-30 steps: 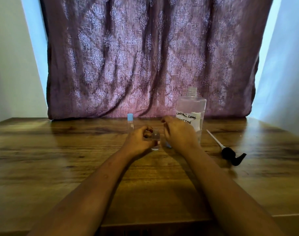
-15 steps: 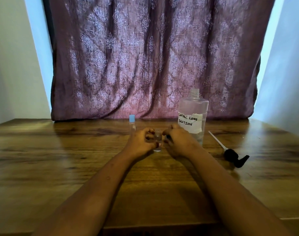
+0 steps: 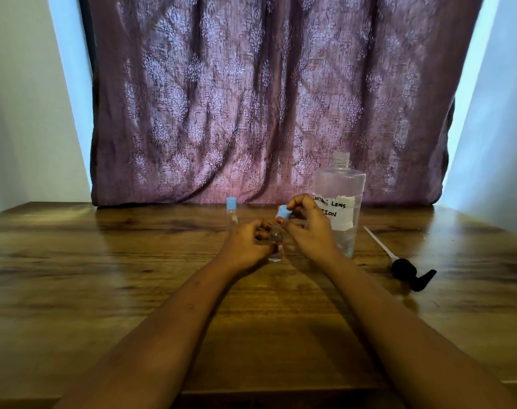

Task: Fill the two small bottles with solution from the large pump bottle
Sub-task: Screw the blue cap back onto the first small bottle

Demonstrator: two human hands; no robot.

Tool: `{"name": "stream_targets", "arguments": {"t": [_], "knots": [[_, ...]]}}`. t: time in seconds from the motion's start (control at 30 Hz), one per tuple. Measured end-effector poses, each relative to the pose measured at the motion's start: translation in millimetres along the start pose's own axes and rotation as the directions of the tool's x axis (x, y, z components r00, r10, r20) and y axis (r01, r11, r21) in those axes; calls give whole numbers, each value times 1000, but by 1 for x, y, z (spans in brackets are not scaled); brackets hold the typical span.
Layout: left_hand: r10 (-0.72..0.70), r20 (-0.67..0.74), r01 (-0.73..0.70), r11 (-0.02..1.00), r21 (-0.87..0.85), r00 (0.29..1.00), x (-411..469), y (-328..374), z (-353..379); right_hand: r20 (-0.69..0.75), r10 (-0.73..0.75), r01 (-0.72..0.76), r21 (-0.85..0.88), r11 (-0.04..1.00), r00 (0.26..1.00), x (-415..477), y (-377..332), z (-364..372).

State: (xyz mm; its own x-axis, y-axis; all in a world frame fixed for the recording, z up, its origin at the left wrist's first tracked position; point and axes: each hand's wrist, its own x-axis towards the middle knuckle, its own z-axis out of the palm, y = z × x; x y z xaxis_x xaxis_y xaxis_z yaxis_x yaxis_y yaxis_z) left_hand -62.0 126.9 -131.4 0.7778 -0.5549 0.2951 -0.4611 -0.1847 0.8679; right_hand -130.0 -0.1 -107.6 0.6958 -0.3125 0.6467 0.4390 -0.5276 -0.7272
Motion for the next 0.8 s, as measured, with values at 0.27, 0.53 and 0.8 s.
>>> {"name": "stream_targets", "arguments": {"t": [0.27,0.53,0.8], "knots": [[7,-15,-7,1000,-9,1000,6,-7,2,76,38,-36,-29,999,996,1,8,2],[16,10,-16,999,-40,1000,6,-6,1,90,0,14,-151,988,996,3,7,-1],[22,3,-21,995,-103,1000,12,-15,1,96,11,7,-185,983,995,4,10,1]]}}
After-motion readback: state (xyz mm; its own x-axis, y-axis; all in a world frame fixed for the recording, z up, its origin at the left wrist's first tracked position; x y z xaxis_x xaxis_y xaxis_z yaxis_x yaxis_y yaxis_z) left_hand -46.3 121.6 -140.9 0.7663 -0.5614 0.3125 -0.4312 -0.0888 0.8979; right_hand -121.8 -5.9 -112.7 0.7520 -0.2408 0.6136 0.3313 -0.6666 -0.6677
